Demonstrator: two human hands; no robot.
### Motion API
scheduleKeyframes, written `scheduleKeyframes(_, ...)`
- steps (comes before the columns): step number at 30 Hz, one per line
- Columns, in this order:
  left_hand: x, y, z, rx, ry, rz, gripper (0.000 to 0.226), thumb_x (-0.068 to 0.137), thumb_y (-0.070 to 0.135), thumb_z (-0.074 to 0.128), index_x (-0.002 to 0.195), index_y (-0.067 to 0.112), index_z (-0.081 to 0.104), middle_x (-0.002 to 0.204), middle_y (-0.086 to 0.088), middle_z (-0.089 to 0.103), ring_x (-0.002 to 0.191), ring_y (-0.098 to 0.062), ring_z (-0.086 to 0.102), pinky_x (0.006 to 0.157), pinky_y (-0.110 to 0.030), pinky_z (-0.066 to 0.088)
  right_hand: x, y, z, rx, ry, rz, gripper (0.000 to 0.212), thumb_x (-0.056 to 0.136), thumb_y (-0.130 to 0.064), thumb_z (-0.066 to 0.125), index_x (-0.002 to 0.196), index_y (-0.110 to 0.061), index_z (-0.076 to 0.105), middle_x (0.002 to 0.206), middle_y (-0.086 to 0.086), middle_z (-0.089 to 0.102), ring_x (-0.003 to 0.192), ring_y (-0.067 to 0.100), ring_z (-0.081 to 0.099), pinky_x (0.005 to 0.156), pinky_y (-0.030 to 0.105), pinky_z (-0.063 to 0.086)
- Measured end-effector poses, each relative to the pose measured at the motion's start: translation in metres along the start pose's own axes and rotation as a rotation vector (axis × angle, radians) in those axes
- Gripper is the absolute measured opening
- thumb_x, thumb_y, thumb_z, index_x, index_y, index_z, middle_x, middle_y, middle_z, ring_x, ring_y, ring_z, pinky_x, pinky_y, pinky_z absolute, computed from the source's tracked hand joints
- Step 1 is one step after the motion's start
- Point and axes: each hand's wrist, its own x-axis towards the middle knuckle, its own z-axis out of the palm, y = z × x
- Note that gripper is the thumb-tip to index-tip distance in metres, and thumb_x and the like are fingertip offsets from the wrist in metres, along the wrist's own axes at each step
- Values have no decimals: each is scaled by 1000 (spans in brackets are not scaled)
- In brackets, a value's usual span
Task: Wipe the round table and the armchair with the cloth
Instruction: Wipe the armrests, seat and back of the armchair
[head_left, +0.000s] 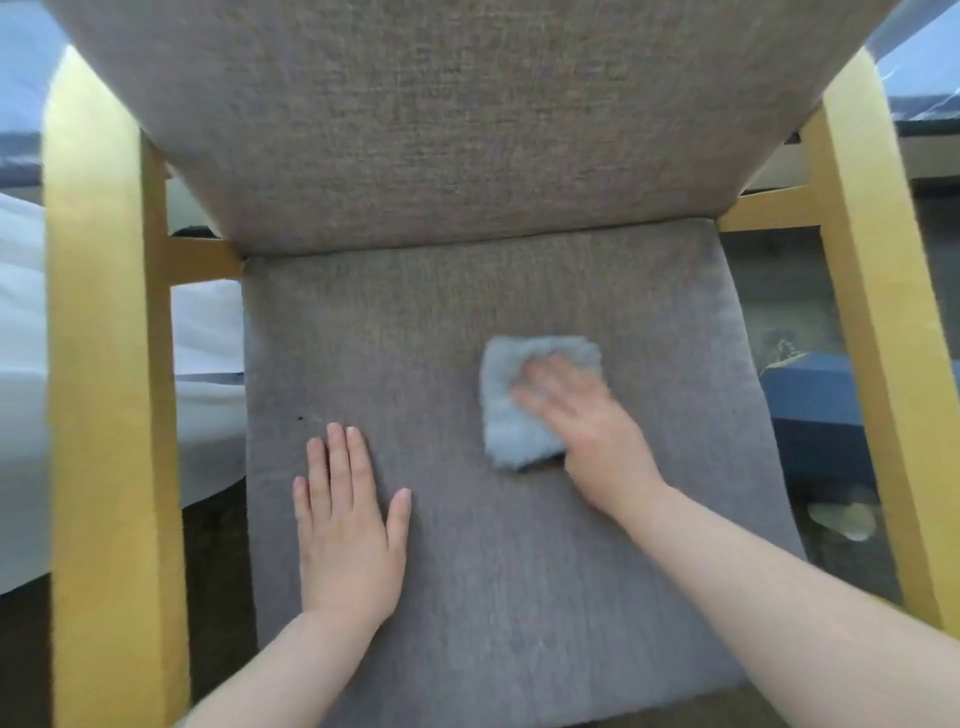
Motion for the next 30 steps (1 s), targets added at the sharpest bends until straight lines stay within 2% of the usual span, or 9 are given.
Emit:
scheduleKeyframes(3, 1, 13, -17, -37, -79, -51, 75, 99, 44, 27, 147, 16, -24, 154, -4, -29, 143, -21, -25, 118, -39, -10, 40, -56, 12, 97, 186, 659, 65, 75, 3, 35, 136, -15, 52, 148, 9, 41, 139, 33, 30, 111, 53, 29)
scheduleKeyframes(7, 14, 12, -83, -40, -8, 193, 62, 94, 23, 44, 151, 14, 21, 161, -7, 8, 148, -19, 2, 120, -38, 5, 62, -145, 20, 352, -68, 342, 62, 85, -4, 30, 140, -27, 46, 152, -9, 35, 142, 12, 26, 114, 30, 26)
scheduleKeyframes(9, 23, -7, -120, 74, 171, 342, 51, 91, 20, 43, 141, 12, 44, 156, -8, 26, 146, -21, 17, 119, -36, 7, 70, -145, -19, 518, -43, 464, 66, 83, 6, 39, 137, -30, 49, 145, -16, 42, 135, 5, 36, 108, 17, 28)
scheduleKeyframes(14, 64, -63, -180, 236, 227, 354, 58, 86, 28, 37, 141, 9, 46, 154, -6, 29, 146, -18, 13, 118, -35, 3, 141, -110, -116, 977, 888, 1228, 36, 91, -5, 44, 118, -22, 61, 90, -10, 62, 89, 17, 56, 85, 33, 47)
scheduleKeyframes(17, 76, -82, -174, 192, 214, 269, 68, 85, 28, 40, 150, 12, 28, 159, -1, 12, 147, -10, -9, 116, -29, -4, 202, -94, -141, 1171, 1188, 1347, 56, 92, 2, 38, 142, -24, 41, 134, 0, 53, 113, 18, 53, 87, 18, 36)
scheduleKeyframes(19, 75, -85, -162, 145, 241, 229, 72, 85, 27, 39, 153, 16, 18, 160, 1, 5, 147, -12, -6, 116, -29, -3, 242, -100, -135, 1276, 1074, 1275, 63, 93, -6, 41, 150, -26, 23, 152, 3, 31, 132, 22, 39, 95, 19, 30)
scheduleKeyframes(22, 76, -86, -153, 60, 310, 217, 72, 83, 22, 40, 152, 16, 22, 159, 1, 13, 148, -15, 4, 118, -32, 3, 277, -154, -106, 973, 637, 1110, 74, 88, -17, 42, 150, -39, 7, 159, 2, 10, 141, 29, 25, 111, 41, 25)
scheduleKeyframes(27, 75, -88, -152, -38, 346, 247, 69, 83, 19, 44, 150, 13, 28, 157, -1, 21, 148, -14, 8, 119, -35, 9, 231, -258, -74, 997, 261, 761, 58, 94, -6, 43, 144, -34, 37, 133, -2, 55, 118, 20, 53, 83, 14, 33)
scheduleKeyframes(30, 77, -88, -151, -54, 348, 248, 70, 81, 16, 48, 149, 11, 32, 157, -2, 24, 147, -16, 11, 119, -36, 10, 219, -205, -84, 1133, 608, 1103, 53, 92, 2, 43, 137, -26, 48, 103, -8, 61, 89, 15, 63, 74, 12, 45)
